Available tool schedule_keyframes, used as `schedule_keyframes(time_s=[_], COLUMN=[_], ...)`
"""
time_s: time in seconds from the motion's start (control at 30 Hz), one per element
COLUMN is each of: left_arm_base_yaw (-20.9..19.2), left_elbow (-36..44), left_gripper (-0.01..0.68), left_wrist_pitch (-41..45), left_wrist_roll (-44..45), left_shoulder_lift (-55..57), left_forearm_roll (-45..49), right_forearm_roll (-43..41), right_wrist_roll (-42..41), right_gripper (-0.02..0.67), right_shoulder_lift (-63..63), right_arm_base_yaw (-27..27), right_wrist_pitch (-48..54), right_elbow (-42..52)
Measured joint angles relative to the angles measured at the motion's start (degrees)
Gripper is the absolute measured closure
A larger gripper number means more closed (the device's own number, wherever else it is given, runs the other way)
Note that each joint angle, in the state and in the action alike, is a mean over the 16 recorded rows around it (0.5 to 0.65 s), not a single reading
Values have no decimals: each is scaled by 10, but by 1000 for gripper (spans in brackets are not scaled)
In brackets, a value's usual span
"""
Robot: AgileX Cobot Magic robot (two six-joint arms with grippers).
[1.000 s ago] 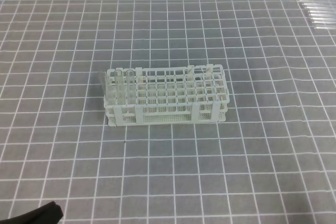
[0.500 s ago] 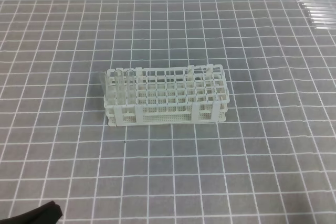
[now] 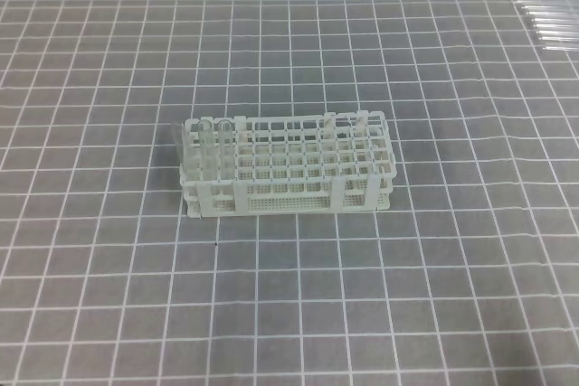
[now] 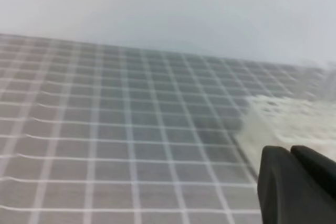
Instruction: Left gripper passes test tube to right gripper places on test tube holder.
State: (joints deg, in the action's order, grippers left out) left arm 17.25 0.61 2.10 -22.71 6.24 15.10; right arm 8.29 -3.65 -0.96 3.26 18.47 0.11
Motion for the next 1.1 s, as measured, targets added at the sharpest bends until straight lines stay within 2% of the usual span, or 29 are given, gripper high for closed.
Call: schedule_keyframes(time_s=[0.13,0.37,1.1], left_arm_base_yaw=[-71,-128,-133], left_elbow=[0,0,-2], left_gripper=[674,674,675], left_wrist_pitch=[-1,20,162], left_wrist_roll=[17,41,192], left_shoulder_lift=[-23,-59,-72], left_forearm_roll=[-16,-25,-74], right_forearm_roll=[0,0,0], right_wrist_roll=[0,0,0], right_gripper=[662,662,662], right_shoulder_lift=[0,0,0], right_arm_base_yaw=[0,0,0], right_wrist_pitch=[0,-1,-1], right_elbow=[0,0,0])
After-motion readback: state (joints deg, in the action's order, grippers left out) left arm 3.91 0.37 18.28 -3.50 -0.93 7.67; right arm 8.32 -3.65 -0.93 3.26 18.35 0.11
